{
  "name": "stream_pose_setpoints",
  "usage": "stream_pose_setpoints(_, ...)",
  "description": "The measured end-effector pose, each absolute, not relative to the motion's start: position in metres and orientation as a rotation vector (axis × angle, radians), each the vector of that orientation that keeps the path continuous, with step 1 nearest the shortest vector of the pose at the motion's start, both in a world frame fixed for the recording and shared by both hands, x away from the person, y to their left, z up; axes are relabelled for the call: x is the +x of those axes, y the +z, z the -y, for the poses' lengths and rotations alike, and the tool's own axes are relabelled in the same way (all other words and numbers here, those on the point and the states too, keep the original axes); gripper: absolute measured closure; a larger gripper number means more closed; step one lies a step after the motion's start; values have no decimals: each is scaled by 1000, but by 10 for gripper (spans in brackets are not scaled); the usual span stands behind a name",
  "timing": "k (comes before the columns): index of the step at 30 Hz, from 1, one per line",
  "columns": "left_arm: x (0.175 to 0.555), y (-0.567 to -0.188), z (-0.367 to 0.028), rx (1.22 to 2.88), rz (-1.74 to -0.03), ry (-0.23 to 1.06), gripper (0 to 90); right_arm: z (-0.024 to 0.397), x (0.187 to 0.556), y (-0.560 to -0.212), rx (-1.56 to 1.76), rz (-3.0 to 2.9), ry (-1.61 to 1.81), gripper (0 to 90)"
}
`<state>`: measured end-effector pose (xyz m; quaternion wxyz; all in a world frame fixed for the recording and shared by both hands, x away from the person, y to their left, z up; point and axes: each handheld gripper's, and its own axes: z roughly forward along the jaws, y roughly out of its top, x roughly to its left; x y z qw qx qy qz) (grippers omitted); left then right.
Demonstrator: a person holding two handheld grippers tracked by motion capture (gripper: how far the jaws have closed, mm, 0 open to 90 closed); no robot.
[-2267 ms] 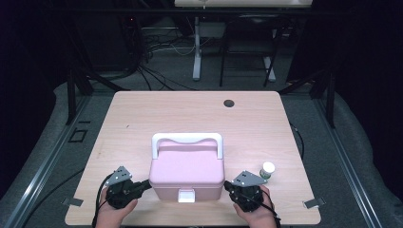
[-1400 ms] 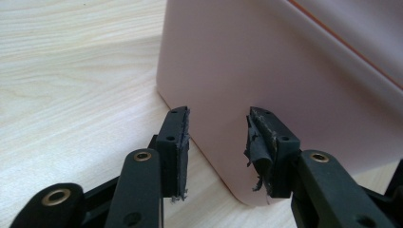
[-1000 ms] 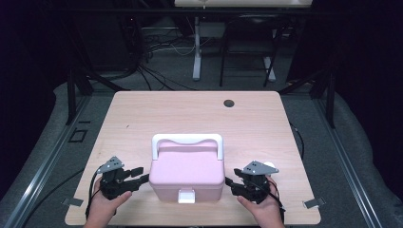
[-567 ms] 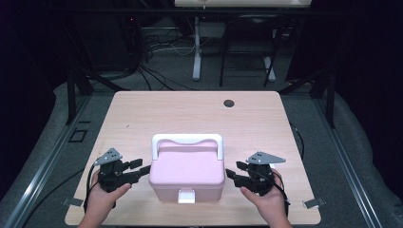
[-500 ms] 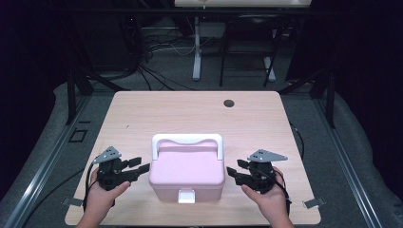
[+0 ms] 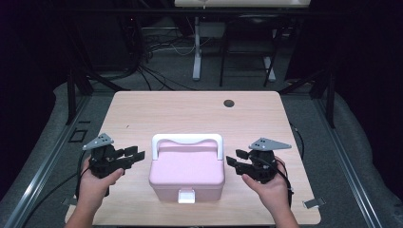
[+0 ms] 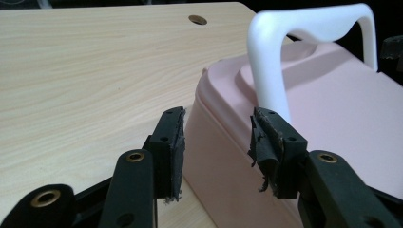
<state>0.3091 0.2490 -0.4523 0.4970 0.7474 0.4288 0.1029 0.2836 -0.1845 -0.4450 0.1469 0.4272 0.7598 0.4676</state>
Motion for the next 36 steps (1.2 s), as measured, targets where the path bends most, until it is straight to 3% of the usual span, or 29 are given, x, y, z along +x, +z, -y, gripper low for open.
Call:
stream_pose_setpoints(15,325,-432,-225,1860,-1009,207,555,161,300,-425,1204,-2232,1372,533)
stream_pose_setpoints(36,324,-450,-211,1906,-960,174,570,159,307,-448,1234,-2241,1401,551)
